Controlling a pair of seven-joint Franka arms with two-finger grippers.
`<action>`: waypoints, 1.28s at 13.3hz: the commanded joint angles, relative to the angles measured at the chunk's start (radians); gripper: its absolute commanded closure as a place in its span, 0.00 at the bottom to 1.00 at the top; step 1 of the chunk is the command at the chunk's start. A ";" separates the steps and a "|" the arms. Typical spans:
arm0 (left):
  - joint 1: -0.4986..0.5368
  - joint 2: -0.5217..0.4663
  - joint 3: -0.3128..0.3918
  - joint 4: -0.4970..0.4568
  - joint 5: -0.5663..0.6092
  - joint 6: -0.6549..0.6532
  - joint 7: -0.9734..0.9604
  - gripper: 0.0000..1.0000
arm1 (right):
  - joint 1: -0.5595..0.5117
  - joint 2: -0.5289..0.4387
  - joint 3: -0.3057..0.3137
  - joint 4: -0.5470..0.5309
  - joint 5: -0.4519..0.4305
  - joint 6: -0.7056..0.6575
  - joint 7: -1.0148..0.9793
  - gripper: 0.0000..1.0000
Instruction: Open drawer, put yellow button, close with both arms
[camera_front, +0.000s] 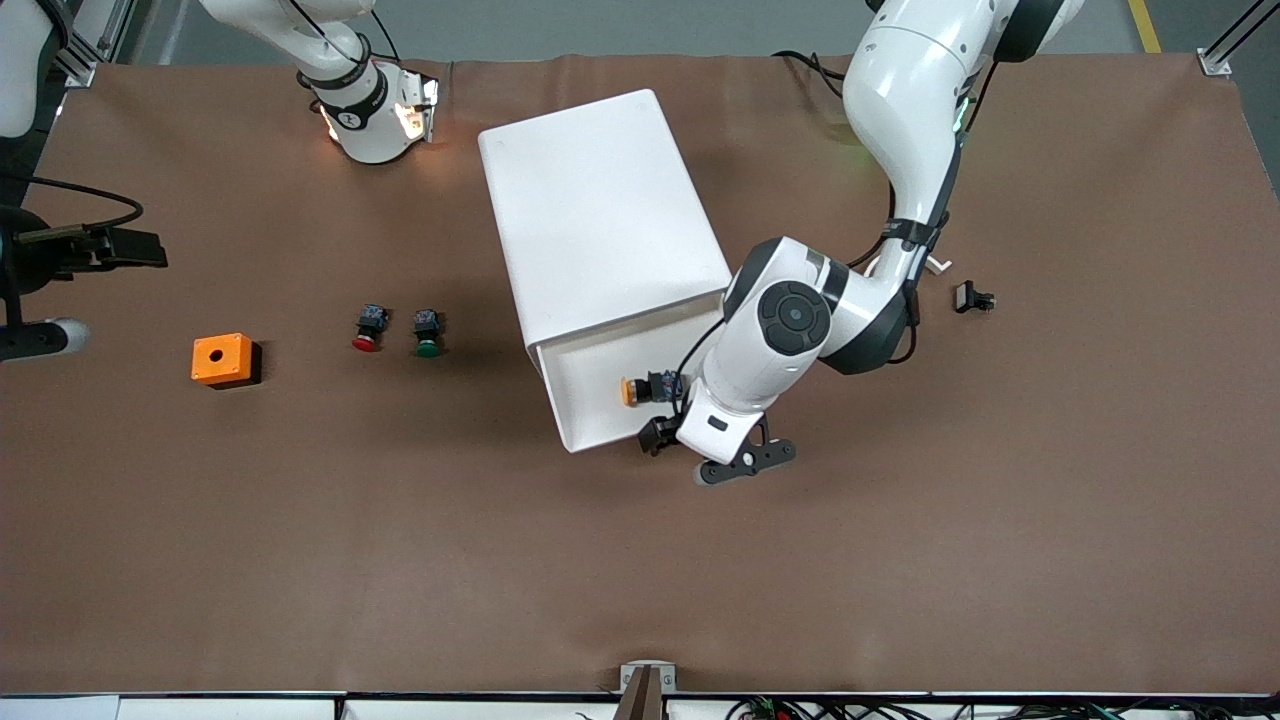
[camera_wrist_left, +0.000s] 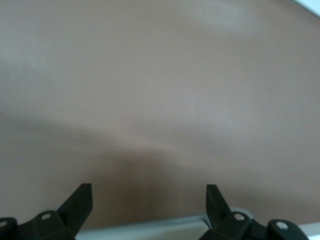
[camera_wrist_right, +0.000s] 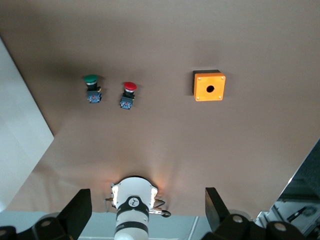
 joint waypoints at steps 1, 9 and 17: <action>-0.001 -0.015 -0.046 -0.001 -0.027 -0.063 -0.018 0.00 | 0.019 -0.030 0.010 -0.021 -0.004 0.016 0.191 0.00; -0.003 -0.024 -0.130 -0.001 -0.059 -0.149 -0.026 0.00 | -0.219 -0.406 0.246 -0.577 0.006 0.450 0.241 0.00; -0.019 -0.024 -0.159 -0.002 -0.078 -0.166 -0.032 0.00 | -0.130 -0.488 0.178 -0.644 0.006 0.452 0.294 0.00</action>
